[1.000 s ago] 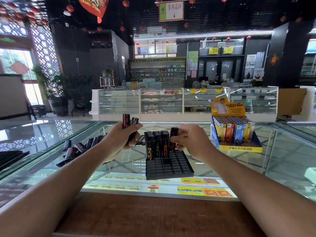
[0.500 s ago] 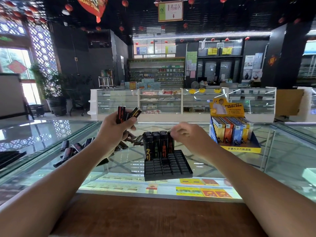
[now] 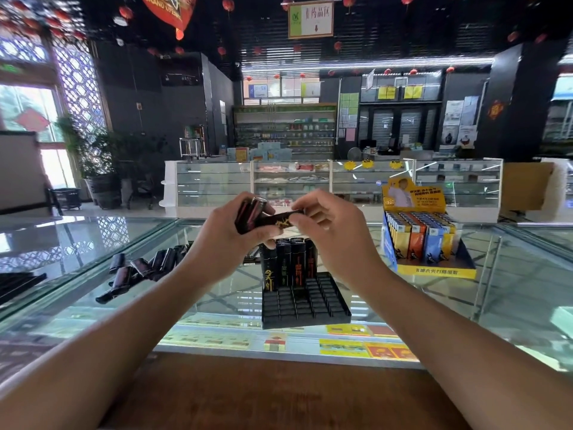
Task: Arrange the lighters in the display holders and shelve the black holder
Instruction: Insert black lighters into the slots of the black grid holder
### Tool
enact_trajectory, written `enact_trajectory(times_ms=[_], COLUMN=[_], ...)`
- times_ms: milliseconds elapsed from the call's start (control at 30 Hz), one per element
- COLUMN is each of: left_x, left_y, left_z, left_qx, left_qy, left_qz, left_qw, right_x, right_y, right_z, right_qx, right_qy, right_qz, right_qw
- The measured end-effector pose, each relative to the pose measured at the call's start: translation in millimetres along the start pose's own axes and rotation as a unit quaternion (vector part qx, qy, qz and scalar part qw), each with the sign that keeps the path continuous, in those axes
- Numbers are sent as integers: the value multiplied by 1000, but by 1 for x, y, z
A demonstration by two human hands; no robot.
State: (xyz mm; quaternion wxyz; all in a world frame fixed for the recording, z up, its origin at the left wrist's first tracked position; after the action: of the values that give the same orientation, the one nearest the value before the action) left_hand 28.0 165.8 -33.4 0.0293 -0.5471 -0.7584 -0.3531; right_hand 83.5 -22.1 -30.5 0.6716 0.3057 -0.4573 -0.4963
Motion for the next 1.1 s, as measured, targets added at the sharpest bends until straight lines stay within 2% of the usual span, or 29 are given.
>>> enact_trajectory(times_ms=[100, 167, 200, 300, 400, 500, 533, 567, 667, 733, 800, 867, 967, 1100], left_x=[7, 9, 8, 6, 4, 3, 3, 4, 7, 8, 6, 3, 1, -1], left_y=[5, 6, 7, 8, 8, 8, 8, 8, 13, 16, 17, 18, 20, 20], left_z=[6, 8, 9, 13, 12, 9, 9, 10, 20, 31, 41, 51, 58, 58], left_qx=[3, 9, 17, 37, 41, 34, 31, 31, 78, 134, 185, 227, 260, 257], left_qy=[-5, -26, -45, -90, -124, -149, -152, -161, -192, -187, -178, -193, -208, -177], left_qz=[-22, -18, -11, 10, 39, 48, 40, 27, -6, 3, 33, 38, 14, 2], left_qw=[1000, 999, 999, 995, 991, 987, 987, 986, 978, 973, 966, 954, 943, 950], right_x=[7, 4, 2, 1, 0, -5, -6, -5, 3, 1, -3, -8, -15, -21], right_y=[0, -4, -5, -5, -1, -1, 0, 0, -1, -3, -5, -7, -11, -18], right_z=[-6, -6, -5, 8, 20, 18, 17, 15, 7, 4, 7, 12, 13, 9], right_qx=[-16, -10, 17, 158, 250, 275, 266, 245, 120, 50, 18, 16, 18, 41], right_qy=[3, -52, -117, -339, -425, -482, -486, -468, -294, -178, -101, -74, -80, -115], right_qz=[-25, 23, 48, 65, 56, 87, 87, 80, 59, 75, 91, 102, 114, 141], right_qw=[1000, 998, 992, 925, 868, 828, 828, 845, 946, 980, 991, 992, 990, 982])
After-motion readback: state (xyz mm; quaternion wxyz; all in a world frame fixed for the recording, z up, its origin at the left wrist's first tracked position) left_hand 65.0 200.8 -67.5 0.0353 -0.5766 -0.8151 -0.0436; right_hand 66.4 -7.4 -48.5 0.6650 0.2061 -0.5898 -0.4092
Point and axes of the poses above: each hand's wrist, its own y-axis towards the middle knuckle, its own x-axis out of the back of the hand, z = x × y, the point moved 4 cm from there along y, towards the middle knuckle, and after that the axes turned 11 degrees about x, right-handed, at the moved point
